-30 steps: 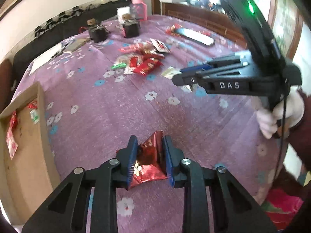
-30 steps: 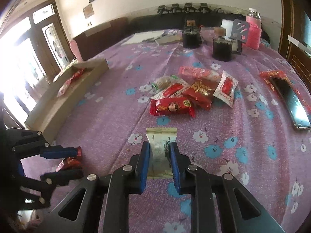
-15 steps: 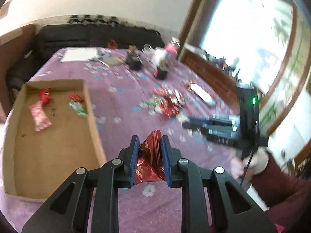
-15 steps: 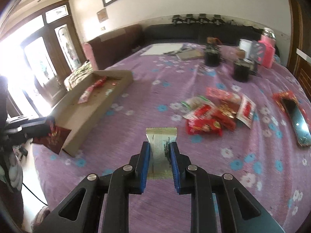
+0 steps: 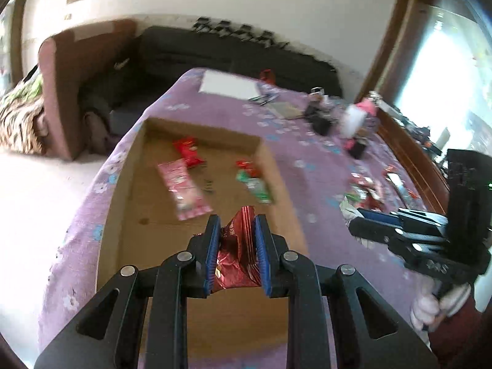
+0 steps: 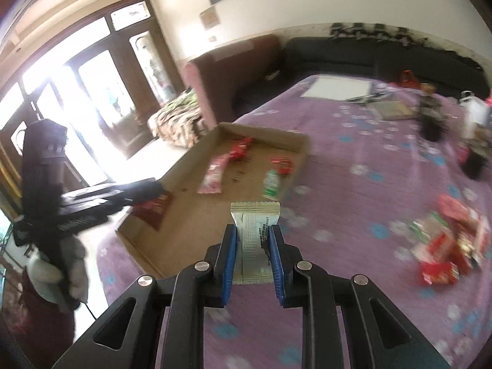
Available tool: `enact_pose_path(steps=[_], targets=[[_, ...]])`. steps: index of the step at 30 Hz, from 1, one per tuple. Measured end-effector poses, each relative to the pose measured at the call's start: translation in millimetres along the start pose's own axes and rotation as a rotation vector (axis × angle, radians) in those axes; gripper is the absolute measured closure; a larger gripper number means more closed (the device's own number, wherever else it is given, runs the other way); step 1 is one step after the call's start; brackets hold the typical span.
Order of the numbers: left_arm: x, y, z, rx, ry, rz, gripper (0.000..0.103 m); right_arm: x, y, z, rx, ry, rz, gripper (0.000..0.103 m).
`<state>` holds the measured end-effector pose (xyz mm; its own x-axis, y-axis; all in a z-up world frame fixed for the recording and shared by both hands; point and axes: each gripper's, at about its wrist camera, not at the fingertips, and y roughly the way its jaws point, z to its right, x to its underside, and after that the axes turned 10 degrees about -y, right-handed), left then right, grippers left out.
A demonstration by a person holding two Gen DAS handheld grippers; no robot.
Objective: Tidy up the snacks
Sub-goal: 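Carry both snacks over the cardboard box and open both tools to drop them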
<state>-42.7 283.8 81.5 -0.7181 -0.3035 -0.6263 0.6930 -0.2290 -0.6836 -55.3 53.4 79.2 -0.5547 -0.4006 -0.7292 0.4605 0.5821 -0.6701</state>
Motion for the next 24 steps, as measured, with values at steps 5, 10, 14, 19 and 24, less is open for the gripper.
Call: enact_pose_path(steps=[5, 10, 14, 19, 24], targets=[[-11, 29, -23, -0.052, -0.047, -0.033, 0.083, -30, 57, -16, -0.010, -0.025, -0.071, 0.082], [-19, 42, -38, -0.083, -0.100, -0.039, 0.081, -48, 107, -16, 0.002, -0.019, -0.134, 0.082], [-19, 40, -45, -0.084, -0.118, -0.035, 0.079, -57, 134, -12, 0.017, -0.013, -0.165, 0.082], [-21, 37, -47, -0.085, -0.128, -0.037, 0.057, -60, 144, -8, 0.022, 0.011, -0.151, 0.078], [-22, 15, -43, -0.061, -0.140, 0.009, 0.051, -65, 126, 2, 0.032, 0.047, -0.103, 0.078]])
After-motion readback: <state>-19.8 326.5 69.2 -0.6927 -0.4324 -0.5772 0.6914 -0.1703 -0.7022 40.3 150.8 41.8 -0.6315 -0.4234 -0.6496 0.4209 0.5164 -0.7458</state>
